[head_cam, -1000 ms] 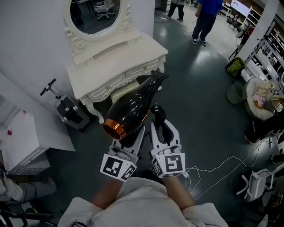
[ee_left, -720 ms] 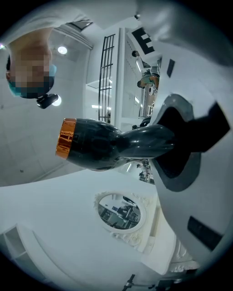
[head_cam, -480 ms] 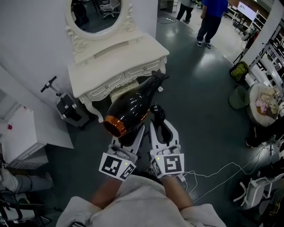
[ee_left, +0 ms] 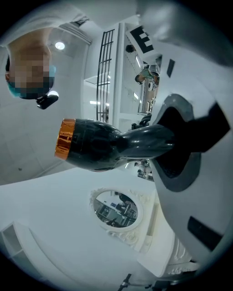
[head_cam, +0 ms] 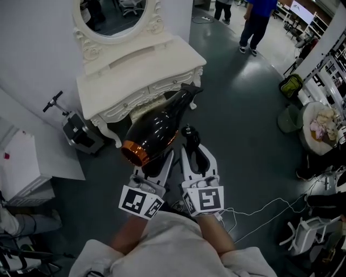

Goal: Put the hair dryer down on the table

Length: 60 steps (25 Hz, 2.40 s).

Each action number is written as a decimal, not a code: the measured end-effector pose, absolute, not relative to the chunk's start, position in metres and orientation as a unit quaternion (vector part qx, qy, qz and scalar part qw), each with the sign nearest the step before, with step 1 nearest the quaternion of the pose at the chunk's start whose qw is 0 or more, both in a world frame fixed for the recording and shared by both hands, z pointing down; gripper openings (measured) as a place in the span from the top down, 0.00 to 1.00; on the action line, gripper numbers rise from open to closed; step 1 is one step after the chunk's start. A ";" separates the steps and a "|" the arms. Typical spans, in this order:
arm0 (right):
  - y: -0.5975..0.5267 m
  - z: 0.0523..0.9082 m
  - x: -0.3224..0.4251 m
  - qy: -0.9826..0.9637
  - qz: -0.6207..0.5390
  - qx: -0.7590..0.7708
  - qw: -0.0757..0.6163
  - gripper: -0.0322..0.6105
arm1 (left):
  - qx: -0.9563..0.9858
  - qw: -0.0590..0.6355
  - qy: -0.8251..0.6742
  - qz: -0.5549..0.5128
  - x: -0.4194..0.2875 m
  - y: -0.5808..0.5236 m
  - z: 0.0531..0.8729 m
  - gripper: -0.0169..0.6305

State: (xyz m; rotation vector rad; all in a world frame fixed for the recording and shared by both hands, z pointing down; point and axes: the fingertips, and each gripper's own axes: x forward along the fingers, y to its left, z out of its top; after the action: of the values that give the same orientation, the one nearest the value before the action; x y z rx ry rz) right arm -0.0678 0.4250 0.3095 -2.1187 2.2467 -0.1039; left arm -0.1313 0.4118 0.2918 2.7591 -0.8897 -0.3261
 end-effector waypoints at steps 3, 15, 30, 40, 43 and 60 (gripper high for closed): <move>0.408 0.312 -0.065 0.728 -0.031 -0.685 0.017 0.77 | 0.939 0.115 -0.303 -0.113 -0.127 0.394 0.296 0.80; 0.277 0.328 -0.063 0.718 -0.045 -0.694 -0.007 0.77 | 0.941 0.140 -0.290 -0.101 -0.123 0.262 0.313 0.80; 0.157 0.332 -0.098 0.700 -0.059 -0.712 -0.010 0.77 | 0.944 0.160 -0.273 -0.097 -0.160 0.140 0.318 0.80; 0.113 0.341 -0.103 0.690 -0.086 -0.719 -0.021 0.77 | 0.941 0.166 -0.276 -0.103 -0.169 0.108 0.326 0.80; 0.092 0.343 -0.108 0.697 -0.089 -0.712 -0.018 0.77 | 0.939 0.162 -0.285 -0.103 -0.173 0.089 0.327 0.80; -0.049 0.396 -0.065 0.744 -0.143 -0.652 -0.040 0.77 | 0.913 0.172 -0.365 -0.058 -0.125 -0.053 0.373 0.80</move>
State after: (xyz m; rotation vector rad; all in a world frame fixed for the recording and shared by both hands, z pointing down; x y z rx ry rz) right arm -0.0648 -0.0491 0.3965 -2.1016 2.3969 -0.4614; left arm -0.1248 -0.0526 0.3732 2.5921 -1.0366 -0.1634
